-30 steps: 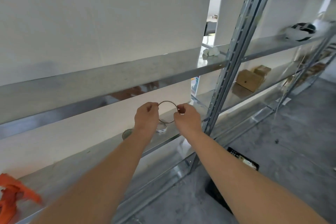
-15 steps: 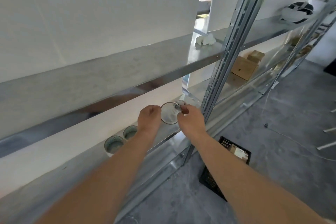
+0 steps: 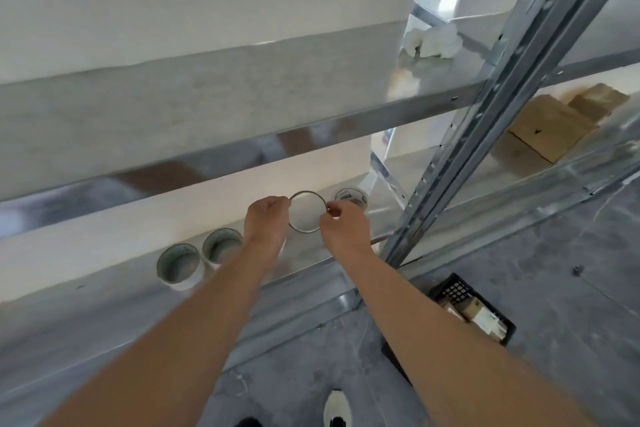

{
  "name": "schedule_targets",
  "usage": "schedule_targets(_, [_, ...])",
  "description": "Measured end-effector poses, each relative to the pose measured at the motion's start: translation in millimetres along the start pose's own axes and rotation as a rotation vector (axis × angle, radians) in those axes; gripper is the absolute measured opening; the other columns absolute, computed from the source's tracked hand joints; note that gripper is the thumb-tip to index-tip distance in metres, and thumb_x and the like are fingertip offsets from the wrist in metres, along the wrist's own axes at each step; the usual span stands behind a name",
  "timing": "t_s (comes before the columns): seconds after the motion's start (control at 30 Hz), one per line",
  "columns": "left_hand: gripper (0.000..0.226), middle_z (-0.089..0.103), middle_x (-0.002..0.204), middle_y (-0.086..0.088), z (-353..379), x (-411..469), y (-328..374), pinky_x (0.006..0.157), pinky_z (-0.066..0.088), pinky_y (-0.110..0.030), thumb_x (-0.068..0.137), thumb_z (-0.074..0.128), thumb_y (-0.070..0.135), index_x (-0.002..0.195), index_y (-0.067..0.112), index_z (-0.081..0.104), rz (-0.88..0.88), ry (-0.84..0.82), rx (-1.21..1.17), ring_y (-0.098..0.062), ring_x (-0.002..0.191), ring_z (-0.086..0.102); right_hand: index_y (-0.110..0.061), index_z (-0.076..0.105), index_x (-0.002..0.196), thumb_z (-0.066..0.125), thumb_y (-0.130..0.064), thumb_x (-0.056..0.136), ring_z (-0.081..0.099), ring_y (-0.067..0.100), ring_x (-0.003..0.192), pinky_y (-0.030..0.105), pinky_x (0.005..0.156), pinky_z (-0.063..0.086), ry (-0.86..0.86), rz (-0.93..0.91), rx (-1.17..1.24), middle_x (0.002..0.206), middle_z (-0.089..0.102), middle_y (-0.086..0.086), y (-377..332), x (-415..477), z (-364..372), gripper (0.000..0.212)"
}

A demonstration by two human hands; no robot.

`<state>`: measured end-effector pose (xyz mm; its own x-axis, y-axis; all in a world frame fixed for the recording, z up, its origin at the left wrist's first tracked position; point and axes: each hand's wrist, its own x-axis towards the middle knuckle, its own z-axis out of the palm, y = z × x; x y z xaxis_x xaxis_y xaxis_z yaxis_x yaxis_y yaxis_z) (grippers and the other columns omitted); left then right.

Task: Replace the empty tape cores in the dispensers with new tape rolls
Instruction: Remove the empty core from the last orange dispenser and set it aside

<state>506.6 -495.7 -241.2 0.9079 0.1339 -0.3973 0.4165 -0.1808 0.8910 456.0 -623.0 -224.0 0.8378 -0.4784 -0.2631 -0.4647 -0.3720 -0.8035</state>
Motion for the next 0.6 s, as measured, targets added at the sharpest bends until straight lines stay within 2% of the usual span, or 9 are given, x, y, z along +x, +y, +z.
schedule_targets(0.07, [0.032, 0.07, 0.079, -0.019, 6, 3, -2, 0.075, 0.059, -0.049, 0.071, 0.054, 0.032, 0.077, 0.003, 0.066, -0.046, 0.04, -0.03, -0.025, 0.076, 0.061, -0.009, 0.072, 0.12, 0.058, -0.011, 0.092, 0.066, 0.026, 0.106, 0.03, 0.09, 0.048, -0.027, -0.012, -0.002, 0.112, 0.074, 0.006, 6, 14, 3, 0.031])
schedule_targets(0.1, [0.027, 0.069, 0.077, -0.015, 9, 6, -4, 0.073, 0.058, -0.047, 0.072, 0.054, 0.031, 0.074, 0.008, 0.066, -0.062, 0.052, -0.045, -0.025, 0.076, 0.062, -0.01, 0.072, 0.122, 0.058, -0.011, 0.093, 0.065, 0.024, 0.105, 0.027, 0.089, 0.046, -0.042, -0.012, -0.003, 0.114, 0.073, 0.005, 8, 19, 5, 0.032])
schedule_targets(0.2, [0.02, 0.074, 0.08, -0.016, 13, 22, -16, 0.089, 0.061, -0.059, 0.075, 0.058, 0.034, 0.069, 0.018, 0.069, -0.087, 0.077, -0.047, -0.03, 0.08, 0.07, -0.01, 0.069, 0.127, 0.057, -0.011, 0.094, 0.065, 0.025, 0.111, 0.031, 0.097, 0.047, -0.073, -0.008, -0.015, 0.121, 0.072, 0.006, 15, 34, 11, 0.035])
schedule_targets(0.3, [0.028, 0.079, 0.091, -0.017, 18, 37, -28, 0.095, 0.059, -0.061, 0.074, 0.06, 0.038, 0.075, 0.014, 0.072, -0.105, 0.083, -0.01, -0.042, 0.097, 0.075, -0.01, 0.069, 0.126, 0.056, -0.01, 0.094, 0.065, 0.026, 0.113, 0.033, 0.101, 0.048, -0.079, 0.002, -0.036, 0.121, 0.073, 0.008, 22, 47, 19, 0.035])
schedule_targets(0.37, [0.034, 0.078, 0.091, -0.017, 21, 39, -29, 0.094, 0.059, -0.061, 0.074, 0.059, 0.039, 0.083, 0.011, 0.074, -0.107, 0.073, 0.019, -0.042, 0.091, 0.074, -0.009, 0.072, 0.122, 0.055, -0.008, 0.094, 0.066, 0.026, 0.109, 0.03, 0.095, 0.048, -0.075, 0.018, -0.038, 0.116, 0.074, 0.008, 28, 54, 24, 0.032])
schedule_targets(0.47, [0.04, 0.078, 0.092, -0.018, 22, 39, -29, 0.091, 0.059, -0.061, 0.074, 0.056, 0.04, 0.088, 0.008, 0.075, -0.117, 0.059, 0.074, -0.028, 0.078, 0.067, -0.009, 0.075, 0.111, 0.053, -0.008, 0.095, 0.065, 0.026, 0.096, 0.028, 0.082, 0.046, -0.078, 0.038, -0.073, 0.106, 0.075, 0.01, 37, 58, 30, 0.027])
schedule_targets(0.53, [0.043, 0.078, 0.093, -0.019, 24, 39, -29, 0.089, 0.06, -0.058, 0.075, 0.054, 0.04, 0.09, 0.006, 0.075, -0.113, 0.055, 0.13, -0.031, 0.081, 0.07, -0.007, 0.075, 0.109, 0.054, -0.009, 0.094, 0.067, 0.028, 0.096, 0.03, 0.082, 0.049, -0.081, 0.058, -0.076, 0.103, 0.076, 0.011, 44, 60, 33, 0.026])
schedule_targets(0.6, [0.04, 0.078, 0.091, -0.016, 25, 38, -27, 0.087, 0.058, -0.051, 0.083, 0.054, 0.038, 0.091, 0.007, 0.076, -0.082, 0.043, 0.233, -0.038, 0.09, 0.072, -0.002, 0.073, 0.111, 0.055, -0.008, 0.093, 0.068, 0.032, 0.1, 0.038, 0.088, 0.053, -0.074, 0.081, -0.048, 0.104, 0.075, 0.015, 48, 60, 36, 0.026])
